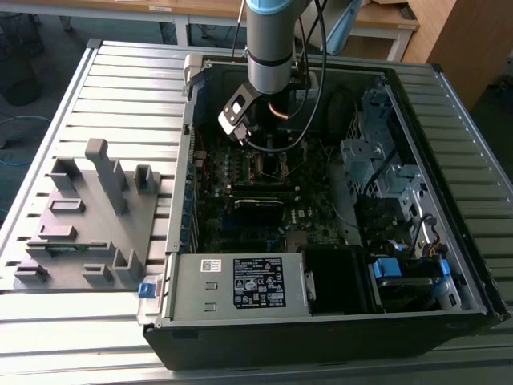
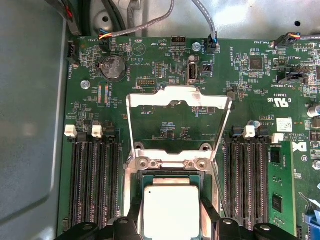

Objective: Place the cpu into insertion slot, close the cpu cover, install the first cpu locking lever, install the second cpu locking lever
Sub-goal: 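Place the cpu into insertion slot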

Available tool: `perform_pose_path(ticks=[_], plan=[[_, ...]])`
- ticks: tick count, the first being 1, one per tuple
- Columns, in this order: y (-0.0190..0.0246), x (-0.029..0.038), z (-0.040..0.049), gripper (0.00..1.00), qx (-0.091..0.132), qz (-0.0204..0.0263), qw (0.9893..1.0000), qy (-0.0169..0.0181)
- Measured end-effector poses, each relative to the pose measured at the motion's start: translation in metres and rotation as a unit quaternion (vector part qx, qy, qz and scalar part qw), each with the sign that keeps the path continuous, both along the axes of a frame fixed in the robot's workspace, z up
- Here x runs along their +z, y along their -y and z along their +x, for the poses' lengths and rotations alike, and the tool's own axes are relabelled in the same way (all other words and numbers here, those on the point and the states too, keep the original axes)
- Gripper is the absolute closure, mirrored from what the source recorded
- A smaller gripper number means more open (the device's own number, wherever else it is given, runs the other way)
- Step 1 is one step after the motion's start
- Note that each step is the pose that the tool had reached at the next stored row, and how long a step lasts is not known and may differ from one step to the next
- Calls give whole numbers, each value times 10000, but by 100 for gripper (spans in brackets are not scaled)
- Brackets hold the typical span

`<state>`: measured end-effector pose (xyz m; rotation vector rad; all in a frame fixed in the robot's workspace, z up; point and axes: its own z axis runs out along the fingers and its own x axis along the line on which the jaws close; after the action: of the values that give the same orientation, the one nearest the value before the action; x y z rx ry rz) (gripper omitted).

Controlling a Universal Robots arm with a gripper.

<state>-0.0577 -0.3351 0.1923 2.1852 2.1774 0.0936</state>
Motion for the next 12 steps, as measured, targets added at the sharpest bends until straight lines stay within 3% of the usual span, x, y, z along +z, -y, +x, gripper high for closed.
perform_pose_path(ticks=[12], plan=[[0, -14, 0, 46, 0, 0, 10000, 0]])
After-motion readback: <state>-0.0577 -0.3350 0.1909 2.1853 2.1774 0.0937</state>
